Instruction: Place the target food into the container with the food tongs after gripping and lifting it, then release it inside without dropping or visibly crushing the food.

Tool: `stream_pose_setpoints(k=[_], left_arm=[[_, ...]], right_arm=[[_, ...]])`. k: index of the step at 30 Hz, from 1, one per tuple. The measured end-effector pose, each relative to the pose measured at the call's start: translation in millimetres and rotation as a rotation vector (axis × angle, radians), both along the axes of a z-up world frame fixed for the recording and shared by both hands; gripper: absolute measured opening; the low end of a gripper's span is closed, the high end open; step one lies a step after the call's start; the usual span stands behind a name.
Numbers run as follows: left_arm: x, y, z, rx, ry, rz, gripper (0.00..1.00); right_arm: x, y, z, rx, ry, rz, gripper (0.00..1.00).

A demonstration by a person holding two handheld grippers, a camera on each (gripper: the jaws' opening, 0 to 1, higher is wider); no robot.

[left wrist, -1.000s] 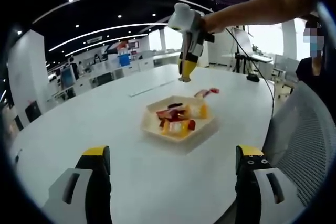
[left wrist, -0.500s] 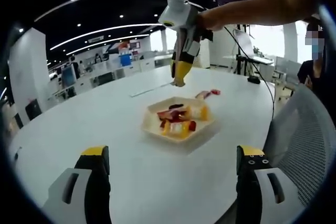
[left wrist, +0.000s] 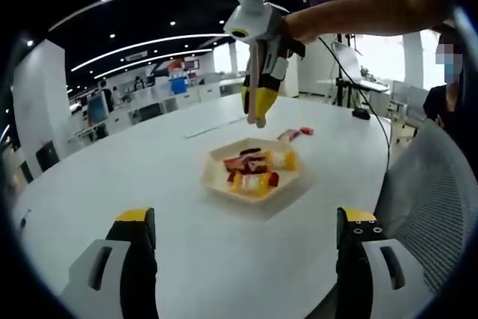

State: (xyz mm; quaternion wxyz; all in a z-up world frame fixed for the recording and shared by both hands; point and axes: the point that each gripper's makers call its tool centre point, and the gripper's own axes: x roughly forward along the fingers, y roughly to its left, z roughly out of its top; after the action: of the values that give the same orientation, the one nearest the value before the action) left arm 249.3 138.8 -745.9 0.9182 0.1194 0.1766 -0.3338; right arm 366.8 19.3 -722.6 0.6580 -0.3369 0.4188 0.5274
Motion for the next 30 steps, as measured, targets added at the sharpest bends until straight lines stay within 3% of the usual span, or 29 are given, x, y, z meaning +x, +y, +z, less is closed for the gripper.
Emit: stream_pose_setpoints(k=[12,20,30], left_arm=[[-0.4,0,-0.8,0.003,0.001,-0.001,0.98],[-0.9,-2,-1.3,0.005,0.004,-0.010,0.98],[-0.5,-1,-2.1,0.004,0.006,-0.005,0.98]], right_arm=[[6,-10,5.8,0.009,-0.017,-0.012,0.24],[12,-38,6.9,-0.005,-0.032,-0.028,0.25],[18,-79,-4.4,-0.017,-0.029,-0.088,0.26]])
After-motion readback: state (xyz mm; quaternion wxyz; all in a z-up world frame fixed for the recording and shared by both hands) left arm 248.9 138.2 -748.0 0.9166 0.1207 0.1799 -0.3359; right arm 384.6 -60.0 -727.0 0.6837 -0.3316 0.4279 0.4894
